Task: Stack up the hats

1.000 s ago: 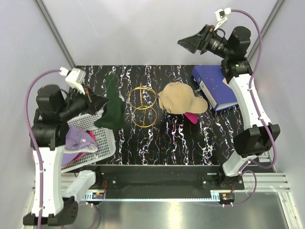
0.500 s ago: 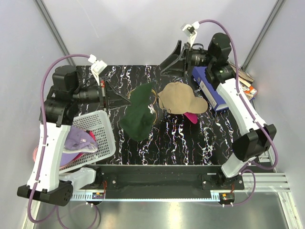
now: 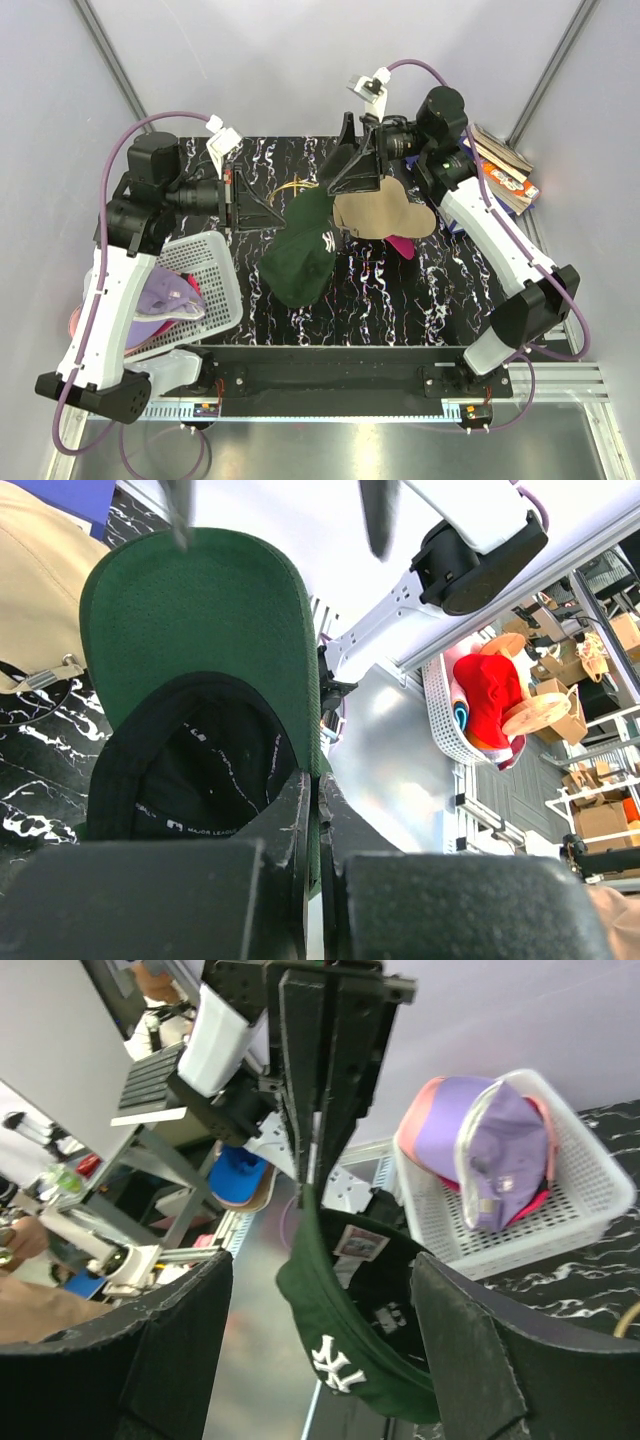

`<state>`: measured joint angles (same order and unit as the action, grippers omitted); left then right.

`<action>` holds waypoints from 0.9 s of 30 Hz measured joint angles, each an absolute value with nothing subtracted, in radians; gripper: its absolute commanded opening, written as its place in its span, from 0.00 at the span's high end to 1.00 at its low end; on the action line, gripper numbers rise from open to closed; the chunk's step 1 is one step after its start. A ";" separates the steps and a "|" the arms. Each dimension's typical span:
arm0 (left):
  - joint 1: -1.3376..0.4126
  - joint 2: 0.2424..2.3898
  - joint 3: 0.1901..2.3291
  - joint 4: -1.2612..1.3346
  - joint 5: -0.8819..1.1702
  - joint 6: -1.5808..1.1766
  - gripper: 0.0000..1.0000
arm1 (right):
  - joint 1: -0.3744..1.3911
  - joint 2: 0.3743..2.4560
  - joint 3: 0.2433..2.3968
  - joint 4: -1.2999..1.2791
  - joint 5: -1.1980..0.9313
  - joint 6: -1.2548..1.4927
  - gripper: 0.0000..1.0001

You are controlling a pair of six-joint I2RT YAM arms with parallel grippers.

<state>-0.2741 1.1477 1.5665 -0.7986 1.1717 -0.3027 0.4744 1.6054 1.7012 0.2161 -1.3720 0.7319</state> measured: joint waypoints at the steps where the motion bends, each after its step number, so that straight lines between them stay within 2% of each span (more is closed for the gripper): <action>1: -0.275 1.155 1.571 -0.799 1.172 -0.303 1.00 | 0.480 1.604 1.699 0.221 -1.382 0.743 0.23; 3: -0.276 1.169 1.585 -0.798 1.175 -0.301 1.00 | 0.490 1.599 1.690 0.225 -1.394 0.758 0.26; 8: -0.278 1.206 1.628 -0.799 1.184 -0.291 1.00 | 0.501 1.579 1.660 0.227 -1.415 0.778 0.44; 17: -0.281 1.235 1.653 -0.799 1.194 -0.265 1.00 | 0.517 1.577 1.631 0.198 -1.439 0.783 0.66; 18: -0.281 1.241 1.659 -0.799 1.194 -0.263 1.00 | 0.517 1.577 1.626 0.192 -1.442 0.783 0.82; 19: -0.281 1.247 1.668 -0.799 1.194 -0.262 1.00 | 0.517 1.577 1.621 0.185 -1.443 0.783 0.93; 20: -0.281 1.253 1.672 -0.796 1.195 -0.261 1.00 | 0.517 1.577 1.617 0.180 -1.444 0.782 1.00; 22: -0.281 1.258 1.676 -0.798 1.200 -0.263 0.97 | 0.516 1.577 1.612 0.170 -1.438 0.778 1.00; 23: -0.281 1.260 1.677 -0.800 1.201 -0.263 0.84 | 0.516 1.577 1.609 0.166 -1.435 0.778 1.00; 26: -0.281 1.266 1.677 -0.795 1.184 -0.260 0.26 | 0.515 1.573 1.600 0.150 -1.414 0.778 1.00; 27: -0.281 1.271 1.680 -0.781 1.170 -0.259 0.19 | 0.515 1.572 1.597 0.141 -1.402 0.778 1.00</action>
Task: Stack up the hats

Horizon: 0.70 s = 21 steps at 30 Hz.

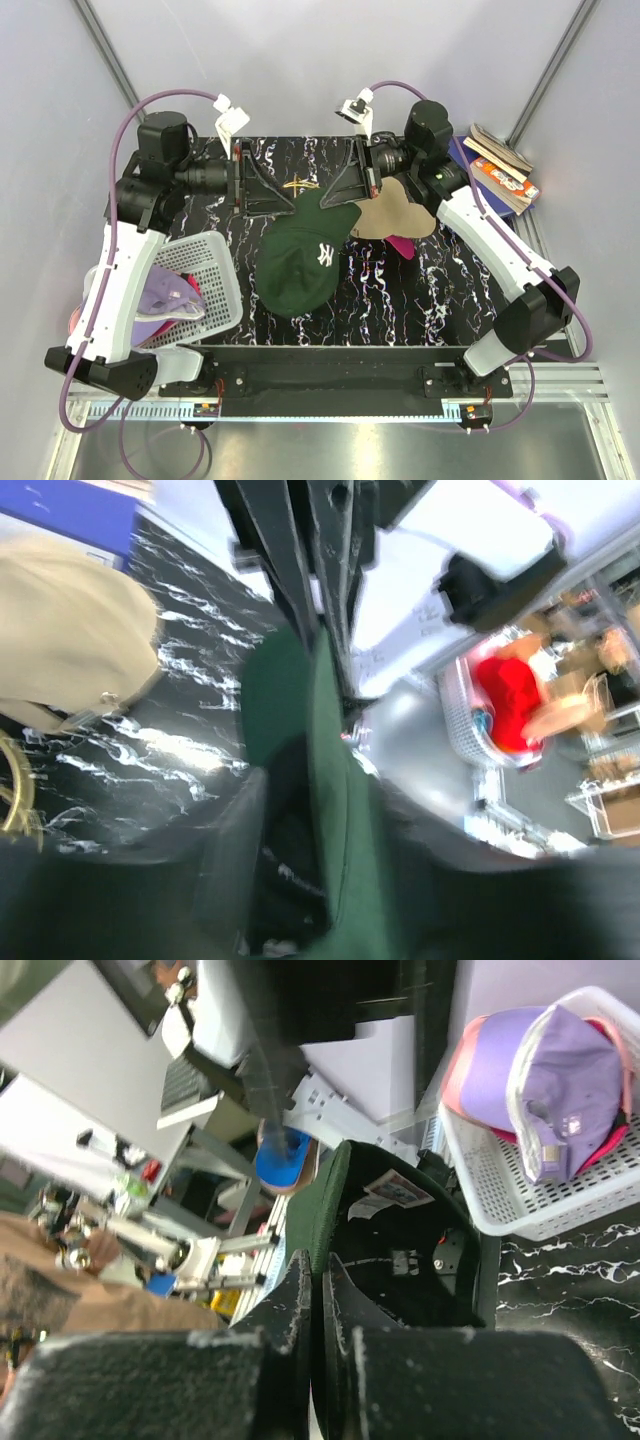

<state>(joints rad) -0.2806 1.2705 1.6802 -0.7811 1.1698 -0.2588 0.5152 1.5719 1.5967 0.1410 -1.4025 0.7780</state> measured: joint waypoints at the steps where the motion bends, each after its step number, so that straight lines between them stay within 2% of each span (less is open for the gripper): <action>1: -0.281 1.274 1.684 -0.769 1.151 -0.256 0.15 | 0.515 1.571 1.593 0.129 -1.384 0.778 1.00; 2: -0.279 1.277 1.686 -0.760 1.125 -0.255 0.06 | 0.514 1.570 1.592 0.119 -1.358 0.780 1.00; 3: -0.276 1.278 1.687 -0.751 1.099 -0.253 0.02 | 0.508 1.568 1.591 0.112 -1.326 0.783 1.00; 12: -0.196 1.238 1.686 -0.661 0.694 -0.237 0.01 | 0.318 1.493 1.571 0.082 -1.085 0.894 1.00; 21: -0.186 1.214 1.666 -0.609 0.586 -0.231 0.01 | 0.141 1.443 1.449 0.093 -0.933 1.081 1.00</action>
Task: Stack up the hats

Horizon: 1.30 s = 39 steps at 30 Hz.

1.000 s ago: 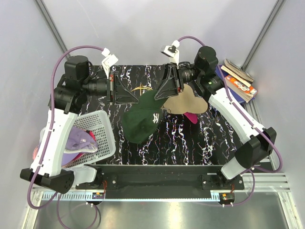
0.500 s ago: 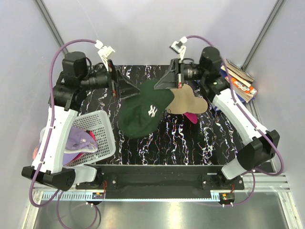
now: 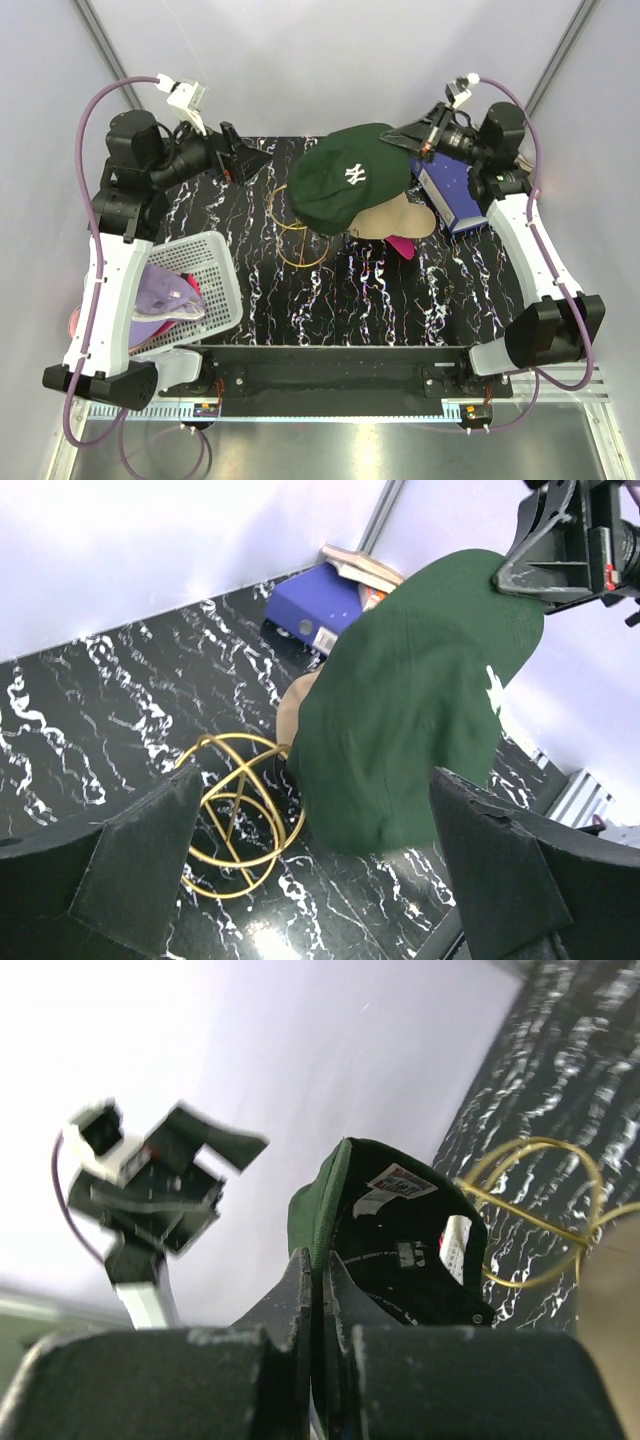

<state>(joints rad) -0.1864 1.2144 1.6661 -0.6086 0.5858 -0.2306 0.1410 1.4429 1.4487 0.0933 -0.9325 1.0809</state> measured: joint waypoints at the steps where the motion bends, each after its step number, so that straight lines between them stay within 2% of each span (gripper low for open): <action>1: -0.186 1.215 1.660 -0.609 0.581 -0.228 0.01 | 0.120 1.439 1.422 0.093 -0.923 1.101 1.00; 8: -0.186 1.224 1.650 -0.610 0.571 -0.217 0.01 | -0.026 1.428 1.238 0.146 -0.871 1.219 1.00; 16: -0.186 1.234 1.646 -0.610 0.571 -0.206 0.01 | -0.120 1.425 1.191 0.210 -0.848 1.291 1.00; 26: -0.216 1.266 1.642 -0.604 0.561 -0.192 0.01 | -0.139 1.378 1.021 0.181 -0.798 1.370 1.00; 39: -0.387 1.377 1.644 -0.578 0.510 -0.167 0.01 | -0.211 1.343 0.919 0.178 -0.767 1.378 1.00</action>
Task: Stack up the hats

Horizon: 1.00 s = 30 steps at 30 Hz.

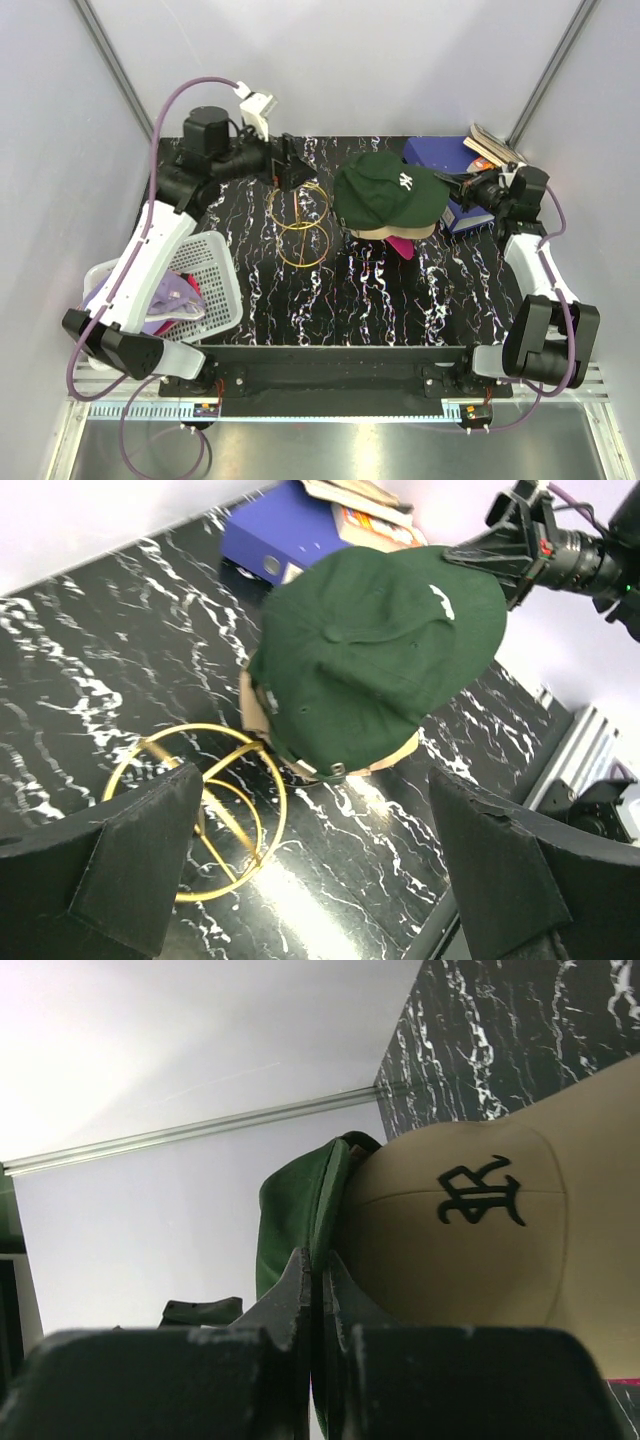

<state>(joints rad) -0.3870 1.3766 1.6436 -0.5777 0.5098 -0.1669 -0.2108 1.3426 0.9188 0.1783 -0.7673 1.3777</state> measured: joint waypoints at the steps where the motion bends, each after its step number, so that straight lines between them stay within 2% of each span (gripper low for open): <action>1: -0.401 1.389 1.644 -0.574 0.508 -0.165 0.01 | -0.212 1.343 0.908 0.178 -0.768 1.374 1.00; 11: -0.477 1.445 1.641 -0.515 0.493 -0.183 0.01 | -0.240 1.356 0.802 0.178 -0.770 1.331 1.00; 19: -0.531 1.513 1.565 -0.335 0.489 -0.261 0.01 | -0.245 1.405 0.796 0.209 -0.782 1.298 1.00; 26: -0.553 1.664 1.540 -0.250 0.439 -0.326 0.02 | -0.283 1.454 0.735 0.305 -0.817 1.297 1.00; 30: -0.556 1.682 1.456 -0.147 0.457 -0.360 0.02 | -0.299 1.491 0.733 0.350 -0.842 1.289 1.00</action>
